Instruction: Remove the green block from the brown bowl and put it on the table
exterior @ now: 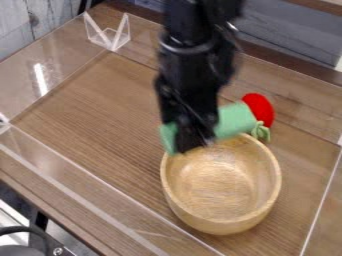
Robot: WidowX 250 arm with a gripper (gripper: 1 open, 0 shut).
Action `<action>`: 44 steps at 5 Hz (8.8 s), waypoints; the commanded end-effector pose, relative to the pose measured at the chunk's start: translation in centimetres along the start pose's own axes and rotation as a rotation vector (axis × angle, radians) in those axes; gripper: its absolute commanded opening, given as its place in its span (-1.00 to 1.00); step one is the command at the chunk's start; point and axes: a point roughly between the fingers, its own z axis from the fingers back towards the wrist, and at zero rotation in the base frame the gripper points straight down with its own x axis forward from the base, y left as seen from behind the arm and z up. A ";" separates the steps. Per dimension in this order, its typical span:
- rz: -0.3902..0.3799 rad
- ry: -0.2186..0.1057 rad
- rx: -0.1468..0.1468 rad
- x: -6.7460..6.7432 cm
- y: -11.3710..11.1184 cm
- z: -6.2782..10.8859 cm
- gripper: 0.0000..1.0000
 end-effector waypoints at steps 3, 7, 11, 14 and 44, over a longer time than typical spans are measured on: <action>0.253 -0.029 0.091 -3.8 7.4 -0.5 -1.00; 0.347 0.005 0.115 -2.4 9.5 -4.1 -1.00; 0.515 0.009 0.108 -3.5 12.1 -6.7 -1.00; 0.499 -0.005 0.089 -2.5 11.2 -6.2 -1.00; 0.786 -0.170 0.008 -5.2 23.4 0.5 1.00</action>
